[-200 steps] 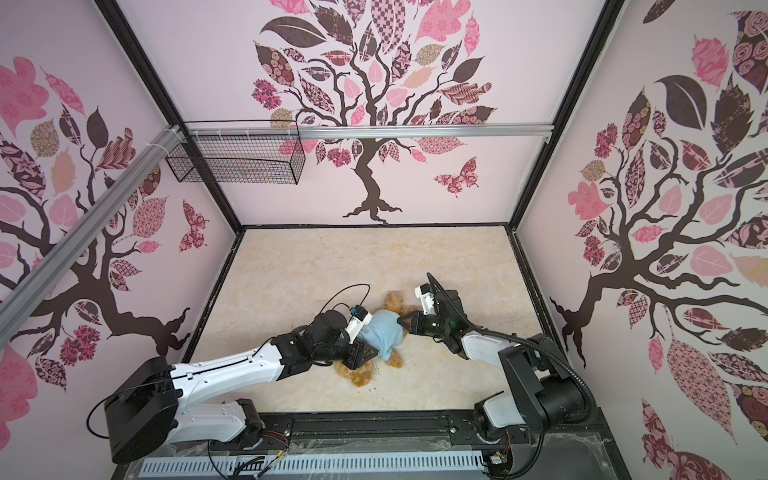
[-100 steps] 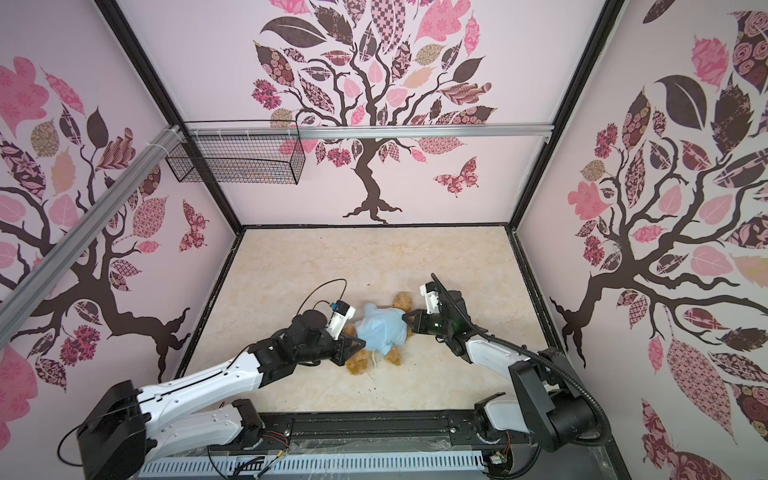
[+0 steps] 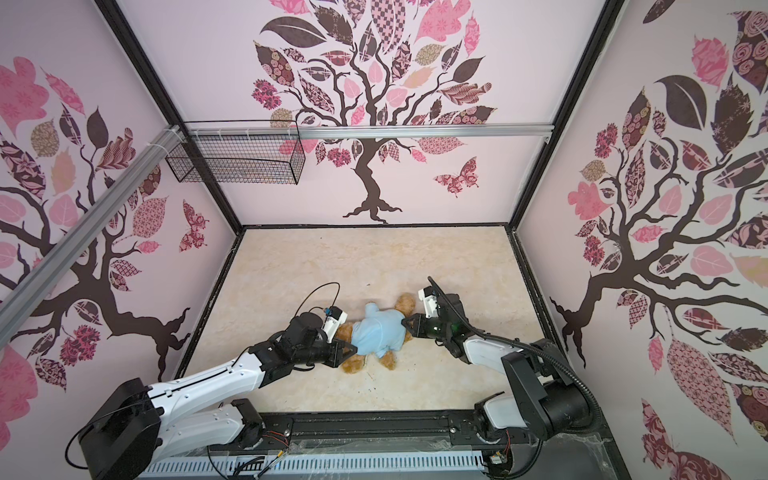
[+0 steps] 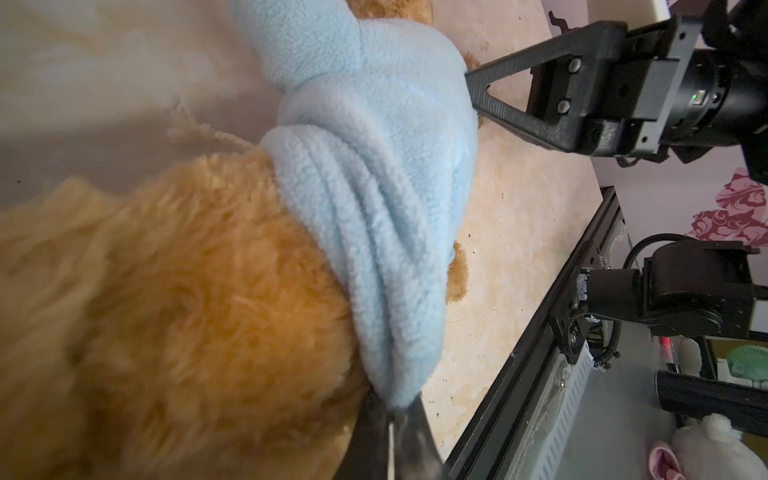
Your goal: Dress the teddy bear
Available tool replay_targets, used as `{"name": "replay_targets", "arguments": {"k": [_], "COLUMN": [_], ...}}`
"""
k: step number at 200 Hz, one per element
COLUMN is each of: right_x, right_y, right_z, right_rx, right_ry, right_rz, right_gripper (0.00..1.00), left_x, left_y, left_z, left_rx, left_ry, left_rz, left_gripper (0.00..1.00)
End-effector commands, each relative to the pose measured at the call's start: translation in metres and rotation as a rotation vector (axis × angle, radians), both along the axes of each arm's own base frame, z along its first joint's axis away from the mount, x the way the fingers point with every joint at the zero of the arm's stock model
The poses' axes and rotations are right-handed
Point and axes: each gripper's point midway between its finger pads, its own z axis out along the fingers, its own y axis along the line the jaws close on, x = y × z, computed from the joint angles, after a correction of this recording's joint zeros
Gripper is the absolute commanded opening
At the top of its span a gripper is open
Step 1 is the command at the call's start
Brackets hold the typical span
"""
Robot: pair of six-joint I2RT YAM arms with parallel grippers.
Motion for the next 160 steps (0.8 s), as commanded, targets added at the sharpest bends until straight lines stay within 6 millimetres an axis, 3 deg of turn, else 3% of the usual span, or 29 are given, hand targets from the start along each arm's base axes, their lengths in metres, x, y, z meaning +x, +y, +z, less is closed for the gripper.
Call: {"name": "replay_targets", "arguments": {"k": [1,18,46,69,84,100,124,160], "right_x": [0.012,0.012,0.012,0.008,-0.006,-0.026,-0.050,-0.087], "right_y": [0.003,0.001,-0.003,-0.005,0.007,0.021,0.021,0.032], "right_z": [0.027,0.036,0.051,0.063,0.064,0.060,0.047,0.005], "right_rx": [0.005,-0.004,-0.028,-0.047,-0.098,-0.181,-0.260,-0.264], "right_ry": [-0.093,-0.115,-0.164,-0.207,-0.237,-0.258,-0.244,-0.136], "right_rz": [0.029,0.030,0.016,0.013,0.047,0.094,0.114,0.177], "right_gripper": [0.23,0.28,0.40,0.43,0.45,0.47,0.51,0.66], "left_x": [0.003,0.001,0.003,0.023,0.032,0.036,0.041,0.049], "left_y": [-0.012,-0.004,0.018,0.046,0.058,0.060,0.066,0.070], "left_z": [0.032,0.044,0.058,0.062,0.061,0.056,0.047,0.060], "left_rx": [-0.060,-0.026,0.041,0.139,0.177,0.169,0.127,0.109], "left_ry": [-0.069,-0.133,-0.254,-0.327,-0.331,-0.276,-0.162,-0.226], "left_rz": [-0.063,-0.087,-0.054,0.106,0.182,0.227,0.292,0.320], "left_gripper": [0.29,0.40,0.50,0.57,0.64,0.69,0.70,0.71]}}
